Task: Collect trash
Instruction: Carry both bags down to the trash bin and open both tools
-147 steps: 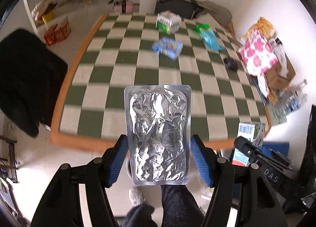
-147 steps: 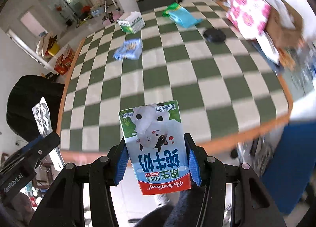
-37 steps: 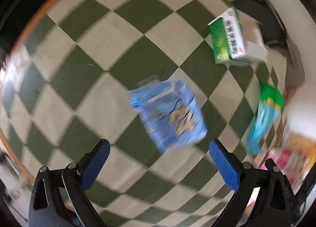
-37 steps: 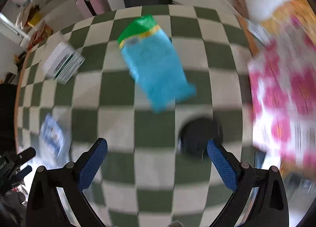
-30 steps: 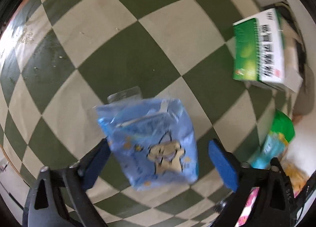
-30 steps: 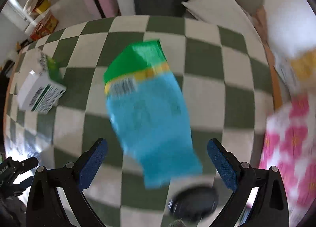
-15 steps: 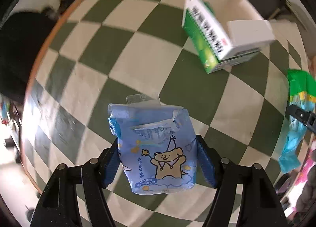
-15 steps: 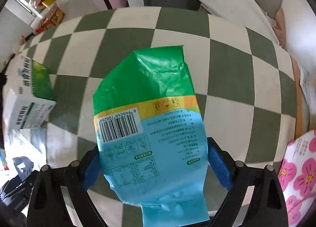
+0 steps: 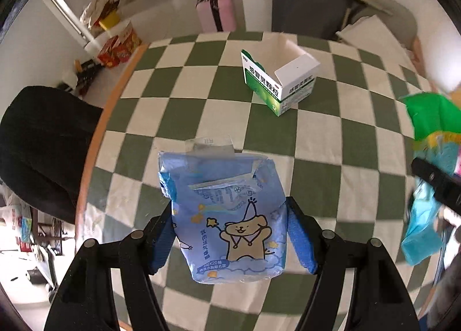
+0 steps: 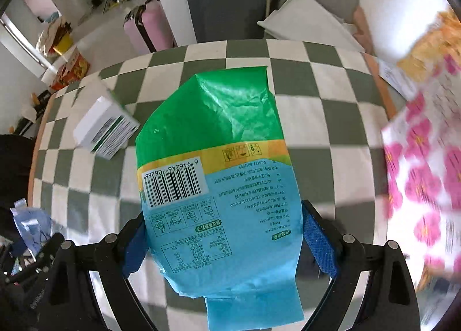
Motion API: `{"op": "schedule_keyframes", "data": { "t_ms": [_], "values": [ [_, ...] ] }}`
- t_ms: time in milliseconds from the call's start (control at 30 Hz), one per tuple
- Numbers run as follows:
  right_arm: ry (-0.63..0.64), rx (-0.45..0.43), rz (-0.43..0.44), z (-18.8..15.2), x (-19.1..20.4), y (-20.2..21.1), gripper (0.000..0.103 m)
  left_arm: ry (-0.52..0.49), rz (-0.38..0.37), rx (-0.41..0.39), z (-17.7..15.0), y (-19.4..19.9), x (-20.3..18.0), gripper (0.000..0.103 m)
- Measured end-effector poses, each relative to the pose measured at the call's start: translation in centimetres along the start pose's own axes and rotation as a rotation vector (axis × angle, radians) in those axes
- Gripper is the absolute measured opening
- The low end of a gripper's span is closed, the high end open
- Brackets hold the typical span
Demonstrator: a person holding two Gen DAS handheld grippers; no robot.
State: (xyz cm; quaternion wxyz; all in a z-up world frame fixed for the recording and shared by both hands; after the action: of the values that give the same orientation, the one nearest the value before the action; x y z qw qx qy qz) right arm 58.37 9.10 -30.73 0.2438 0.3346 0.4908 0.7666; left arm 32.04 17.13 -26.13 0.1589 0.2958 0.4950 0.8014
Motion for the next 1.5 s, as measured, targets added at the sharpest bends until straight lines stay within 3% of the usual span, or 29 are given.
{"op": "schedule_keyframes", "data": {
  "t_ms": [233,467,633,767,933,1033,1133,1333,1500],
  "values": [
    [-0.028,-0.062,0.005,-10.6,4.9,6.4,0.094,-0.022,-0.080,-0.117,-6.0,4.2,5.0,0.067],
    [-0.080,-0.162,0.005,-24.0,10.8,14.2,0.094,-0.069,-0.152,-0.216,-15.9,8.3,11.8,0.067],
    [-0.159,-0.191,0.051,-34.2,13.9,17.3,0.094,-0.105,-0.178,-0.196,-22.3,8.4,15.3,0.067],
    [-0.191,-0.113,0.117,-41.8,15.4,16.9,0.094,-0.115,-0.205,-0.084,-28.2,6.4,17.4,0.067],
    [-0.217,0.052,0.163,-51.5,15.6,13.6,0.094,-0.139,-0.235,0.109,-35.3,1.0,17.6,0.067],
    [-0.251,0.182,0.206,-57.1,14.7,8.9,0.094,-0.141,-0.255,0.237,-38.8,-3.8,16.0,0.068],
    [-0.265,0.273,0.216,-61.1,13.3,3.2,0.094,-0.092,-0.323,0.383,-41.8,-10.2,13.3,0.067],
    [-0.333,0.332,0.221,-65.5,8.0,-10.4,0.094,-0.088,-0.343,0.470,-44.5,-22.0,6.8,0.068],
    [-0.337,0.356,0.241,-66.4,4.9,-21.1,0.094,-0.047,-0.393,0.526,-46.1,-32.2,2.2,0.072]
  ]
}}
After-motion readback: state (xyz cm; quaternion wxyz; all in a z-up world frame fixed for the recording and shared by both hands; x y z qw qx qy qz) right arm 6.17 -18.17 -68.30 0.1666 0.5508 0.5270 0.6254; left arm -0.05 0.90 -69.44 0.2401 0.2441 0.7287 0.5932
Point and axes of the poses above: each gripper's, at about its wrist camera, not at the fingertips, and y roughly against the way its jaws point, x to its left, z to its top, the point moved 3 cm from there along -y, roughly the way its jaws point, and after that the axes turned 13 degrees about z, right-handed, at the moved point
